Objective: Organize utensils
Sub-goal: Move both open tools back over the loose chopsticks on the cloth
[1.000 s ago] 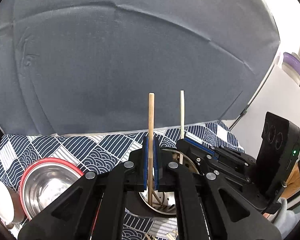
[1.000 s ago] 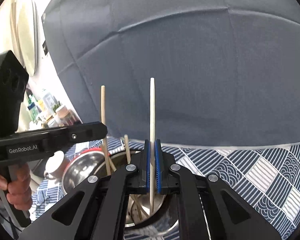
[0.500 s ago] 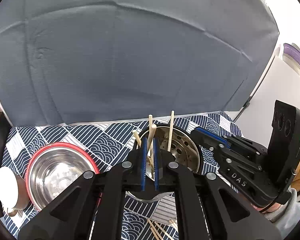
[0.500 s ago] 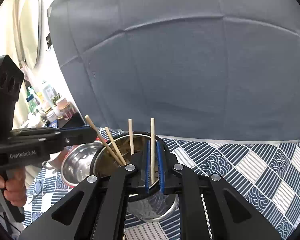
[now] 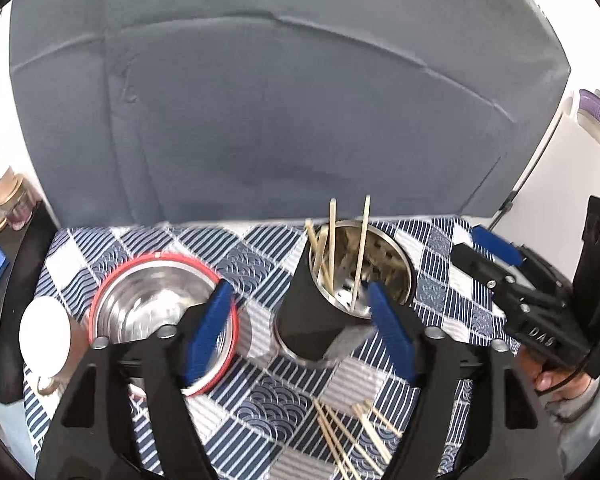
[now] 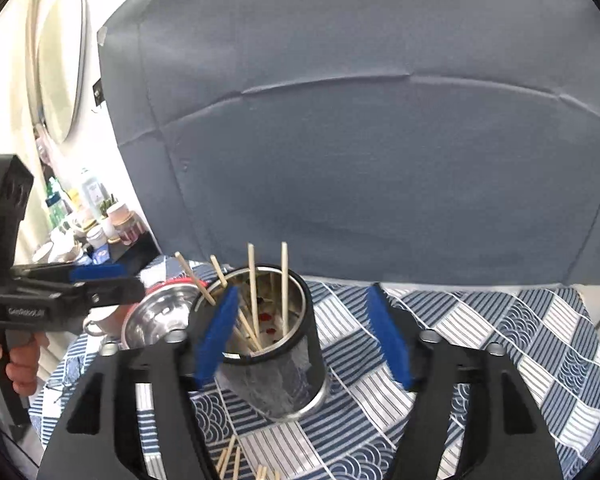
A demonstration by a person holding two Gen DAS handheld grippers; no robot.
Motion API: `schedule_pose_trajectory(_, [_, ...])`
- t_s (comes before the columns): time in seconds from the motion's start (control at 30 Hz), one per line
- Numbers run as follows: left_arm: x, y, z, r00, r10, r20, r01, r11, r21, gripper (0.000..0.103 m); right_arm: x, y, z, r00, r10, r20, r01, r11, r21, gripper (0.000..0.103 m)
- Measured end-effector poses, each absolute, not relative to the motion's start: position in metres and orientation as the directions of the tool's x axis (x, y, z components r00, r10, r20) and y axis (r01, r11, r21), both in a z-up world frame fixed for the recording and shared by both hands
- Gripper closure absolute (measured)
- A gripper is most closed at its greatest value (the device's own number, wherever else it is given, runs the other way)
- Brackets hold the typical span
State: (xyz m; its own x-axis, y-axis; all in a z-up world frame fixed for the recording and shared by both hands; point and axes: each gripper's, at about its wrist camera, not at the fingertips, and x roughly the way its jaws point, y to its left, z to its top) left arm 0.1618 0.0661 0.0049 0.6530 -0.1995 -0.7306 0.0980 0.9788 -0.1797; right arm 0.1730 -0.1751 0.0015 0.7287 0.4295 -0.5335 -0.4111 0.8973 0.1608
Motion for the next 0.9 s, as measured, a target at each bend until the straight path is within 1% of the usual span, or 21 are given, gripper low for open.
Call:
schedule_pose_trajectory(0.03, [0.158, 0.067, 0.002, 0.647, -0.197, -0.737, 0.087, 0.979, -0.185, 0.016, 0.17, -0.177, 0.001, 0.727, 0.426, -0.539, -0.41, 0.898, 0.158, 0.031])
schedule_pose_trajectory(0.07, [0.153, 0.069, 0.0, 0.648, -0.197, -0.735, 0.082, 0.978, -0.19, 0.016, 0.168, -0.178, 0.0, 0.725, 0.424, -0.543, -0.409, 0.899, 0.155, 0.027])
schedule_pose_trajectory(0.1, [0.15, 0.069, -0.003, 0.645, -0.192, -0.74, 0.076, 0.979, -0.188, 0.013, 0.166, -0.179, -0.002, 0.722, 0.417, -0.551, -0.406, 0.901, 0.15, 0.022])
schedule_pose_trajectory(0.13, [0.148, 0.069, -0.007, 0.635, -0.184, -0.75, 0.069, 0.981, -0.183, 0.009, 0.164, -0.18, -0.004, 0.72, 0.412, -0.559, -0.403, 0.903, 0.147, 0.02])
schedule_pose_trajectory(0.23, [0.141, 0.068, -0.019, 0.611, -0.171, -0.773, 0.058, 0.983, -0.172, 0.006, 0.157, -0.184, -0.013, 0.706, 0.397, -0.587, -0.398, 0.907, 0.135, 0.018])
schedule_pose_trajectory(0.33, [0.134, 0.067, -0.035, 0.58, -0.155, -0.799, 0.054, 0.987, -0.152, 0.006, 0.154, -0.187, -0.025, 0.687, 0.38, -0.62, -0.388, 0.912, 0.13, 0.018])
schedule_pose_trajectory(0.4, [0.13, 0.067, -0.049, 0.555, -0.146, -0.819, 0.046, 0.988, -0.144, 0.006, 0.151, -0.189, -0.038, 0.656, 0.366, -0.66, -0.384, 0.915, 0.126, 0.017])
schedule_pose_trajectory(0.63, [0.111, 0.064, -0.098, 0.447, -0.151, -0.882, 0.013, 0.987, -0.162, 0.006, 0.135, -0.193, -0.083, 0.572, 0.313, -0.758, -0.376, 0.922, 0.097, 0.017])
schedule_pose_trajectory(0.73, [0.104, 0.063, -0.115, 0.404, -0.171, -0.899, 0.004, 0.983, -0.185, 0.006, 0.13, -0.194, -0.098, 0.536, 0.303, -0.788, -0.373, 0.922, 0.101, 0.017])
schedule_pose_trajectory(0.9, [0.097, 0.058, -0.135, 0.356, -0.149, -0.923, 0.008, 0.988, -0.157, 0.006, 0.12, -0.194, -0.118, 0.492, 0.292, -0.82, -0.375, 0.921, 0.104, 0.017])
